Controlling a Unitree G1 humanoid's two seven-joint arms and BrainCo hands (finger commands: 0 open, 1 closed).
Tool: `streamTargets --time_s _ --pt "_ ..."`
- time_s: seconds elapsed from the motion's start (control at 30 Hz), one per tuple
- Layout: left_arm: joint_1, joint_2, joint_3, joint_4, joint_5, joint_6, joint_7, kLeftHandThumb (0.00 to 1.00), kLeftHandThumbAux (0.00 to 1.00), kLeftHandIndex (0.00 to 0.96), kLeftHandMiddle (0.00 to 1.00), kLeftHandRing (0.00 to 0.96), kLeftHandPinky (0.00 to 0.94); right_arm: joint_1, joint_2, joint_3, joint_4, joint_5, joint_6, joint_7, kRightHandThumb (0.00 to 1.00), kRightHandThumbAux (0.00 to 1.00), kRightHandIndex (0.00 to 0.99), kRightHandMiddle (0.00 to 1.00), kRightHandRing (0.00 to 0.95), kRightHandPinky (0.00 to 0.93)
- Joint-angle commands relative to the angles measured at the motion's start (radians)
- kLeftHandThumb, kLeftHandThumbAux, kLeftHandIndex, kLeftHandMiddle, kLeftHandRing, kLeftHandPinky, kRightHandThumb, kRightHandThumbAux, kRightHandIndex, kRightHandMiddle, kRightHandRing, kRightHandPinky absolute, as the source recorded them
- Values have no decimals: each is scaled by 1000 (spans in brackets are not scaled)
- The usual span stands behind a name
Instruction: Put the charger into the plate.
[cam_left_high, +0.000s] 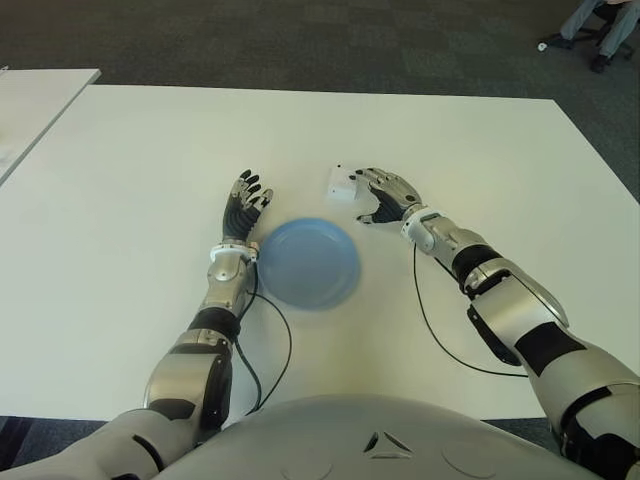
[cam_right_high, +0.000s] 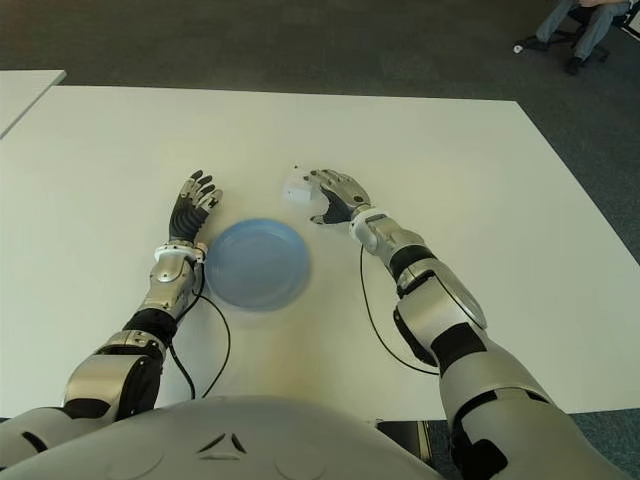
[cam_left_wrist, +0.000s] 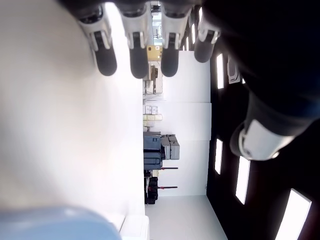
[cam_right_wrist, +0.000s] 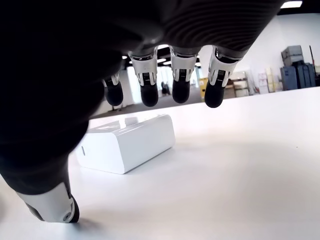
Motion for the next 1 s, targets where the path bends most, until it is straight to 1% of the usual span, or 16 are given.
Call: streamTargets --time_s 0.03,0.37,0.6,0.8,1.0 --pt "69 -16 -11 32 5 89 -18 1 608 98 149 147 160 58 -17 34 14 -35 12 -16 0 715 2 52 25 0" --pt "72 -12 -16 24 7 96 -22 0 602 101 154 148 156 68 -45 71 4 -60 10 -57 0 690 3 58 30 0" --pt "70 -11 -14 26 6 100 -25 0 604 103 157 150 159 66 -62 90 -1 -75 13 -59 0 672 0 57 30 0" --pt "64 -7 -13 36 5 97 -28 0 605 104 162 153 159 60 -103 115 -20 -104 20 -66 0 654 8 71 42 0" --pt "61 -6 -12 41 7 95 -28 0 607 105 165 155 162 50 -130 140 -41 -134 28 -77 0 632 6 76 48 0"
